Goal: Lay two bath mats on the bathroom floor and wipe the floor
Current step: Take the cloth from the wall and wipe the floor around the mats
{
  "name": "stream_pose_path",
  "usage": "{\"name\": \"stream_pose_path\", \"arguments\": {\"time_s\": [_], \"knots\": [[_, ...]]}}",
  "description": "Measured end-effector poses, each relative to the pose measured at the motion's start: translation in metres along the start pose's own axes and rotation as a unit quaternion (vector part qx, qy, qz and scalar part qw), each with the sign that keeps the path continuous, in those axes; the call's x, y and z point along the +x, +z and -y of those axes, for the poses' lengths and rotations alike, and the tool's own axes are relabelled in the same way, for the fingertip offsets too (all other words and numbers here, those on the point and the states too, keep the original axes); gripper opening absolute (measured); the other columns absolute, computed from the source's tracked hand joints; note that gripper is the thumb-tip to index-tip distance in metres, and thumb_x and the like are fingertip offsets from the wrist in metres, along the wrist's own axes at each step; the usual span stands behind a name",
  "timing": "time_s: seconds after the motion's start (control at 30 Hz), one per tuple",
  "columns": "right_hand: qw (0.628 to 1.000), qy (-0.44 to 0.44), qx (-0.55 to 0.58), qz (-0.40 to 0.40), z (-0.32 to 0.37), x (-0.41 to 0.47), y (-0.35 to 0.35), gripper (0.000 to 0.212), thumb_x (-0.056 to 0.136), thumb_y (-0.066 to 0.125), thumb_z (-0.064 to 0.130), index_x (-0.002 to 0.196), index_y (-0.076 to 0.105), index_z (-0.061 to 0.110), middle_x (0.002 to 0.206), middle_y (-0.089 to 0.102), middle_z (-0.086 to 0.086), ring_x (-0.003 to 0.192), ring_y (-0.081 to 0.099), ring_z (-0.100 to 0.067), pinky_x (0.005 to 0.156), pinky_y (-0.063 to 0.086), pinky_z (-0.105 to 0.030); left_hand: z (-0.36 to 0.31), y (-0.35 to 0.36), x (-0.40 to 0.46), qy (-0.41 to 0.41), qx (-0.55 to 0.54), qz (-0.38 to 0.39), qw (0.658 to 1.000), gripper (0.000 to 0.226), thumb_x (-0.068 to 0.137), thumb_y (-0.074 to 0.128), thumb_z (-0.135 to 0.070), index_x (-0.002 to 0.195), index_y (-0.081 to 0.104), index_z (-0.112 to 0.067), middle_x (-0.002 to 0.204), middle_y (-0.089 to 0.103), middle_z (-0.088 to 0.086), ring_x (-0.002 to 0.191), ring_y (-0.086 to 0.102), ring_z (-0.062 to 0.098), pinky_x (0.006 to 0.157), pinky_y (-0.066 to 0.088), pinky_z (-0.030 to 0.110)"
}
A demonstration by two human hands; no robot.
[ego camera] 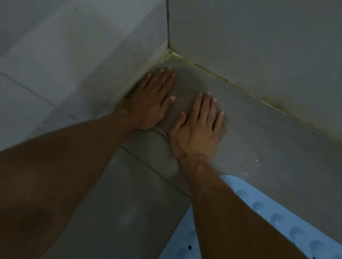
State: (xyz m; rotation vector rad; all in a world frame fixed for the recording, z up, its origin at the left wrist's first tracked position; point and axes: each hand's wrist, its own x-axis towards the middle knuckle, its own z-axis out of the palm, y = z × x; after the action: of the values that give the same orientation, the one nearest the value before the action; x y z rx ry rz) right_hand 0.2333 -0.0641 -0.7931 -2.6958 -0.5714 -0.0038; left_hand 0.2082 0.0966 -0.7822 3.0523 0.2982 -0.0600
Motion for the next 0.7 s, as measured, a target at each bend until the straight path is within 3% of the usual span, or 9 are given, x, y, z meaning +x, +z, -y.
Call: {"name": "stream_pose_path", "arguments": {"time_s": [0.23, 0.37, 0.57, 0.7], "knots": [[1.000, -0.008, -0.002, 0.013, 0.001, 0.013, 0.001, 0.065, 0.100, 0.025, 0.038, 0.157, 0.017, 0.008, 0.166, 0.012, -0.009, 0.154, 0.004, -0.024, 0.123, 0.000, -0.048, 0.007, -0.001, 0.013, 0.009, -0.012, 0.006, 1.000, 0.064, 0.100, 0.013, -0.043, 0.155, 0.010, -0.011, 0.164, 0.006, 0.007, 0.151, 0.005, 0.020, 0.123, 0.005, 0.041], [0.999, -0.037, 0.018, 0.019, -0.009, 0.013, -0.002, 0.066, 0.099, 0.028, 0.040, 0.157, 0.020, 0.008, 0.166, 0.015, -0.010, 0.154, 0.008, -0.025, 0.124, -0.001, -0.045, -0.010, -0.005, 0.008, -0.025, -0.016, 0.001, 1.000, 0.063, 0.100, 0.017, -0.038, 0.155, 0.010, -0.007, 0.163, 0.006, 0.011, 0.151, 0.006, 0.025, 0.122, 0.004, 0.044], [0.998, -0.063, 0.019, 0.005, -0.088, 0.006, -0.034, 0.063, 0.098, 0.034, 0.040, 0.154, 0.032, 0.012, 0.163, 0.027, -0.007, 0.152, 0.019, -0.022, 0.124, 0.002, -0.042, -0.089, 0.008, 0.001, -0.051, -0.034, -0.008, 0.998, 0.066, 0.098, 0.013, -0.041, 0.154, 0.013, -0.005, 0.163, 0.007, 0.014, 0.151, 0.004, 0.025, 0.122, 0.002, 0.046], [0.998, -0.052, -0.010, 0.022, -0.162, -0.007, -0.070, 0.062, 0.100, 0.031, 0.042, 0.156, 0.028, 0.016, 0.164, 0.024, -0.003, 0.152, 0.014, -0.019, 0.124, 0.001, -0.042, -0.169, 0.016, 0.016, -0.034, -0.019, -0.014, 0.999, 0.068, 0.098, 0.011, -0.042, 0.153, 0.015, -0.002, 0.162, 0.010, 0.017, 0.150, 0.008, 0.029, 0.122, 0.006, 0.050]]}}
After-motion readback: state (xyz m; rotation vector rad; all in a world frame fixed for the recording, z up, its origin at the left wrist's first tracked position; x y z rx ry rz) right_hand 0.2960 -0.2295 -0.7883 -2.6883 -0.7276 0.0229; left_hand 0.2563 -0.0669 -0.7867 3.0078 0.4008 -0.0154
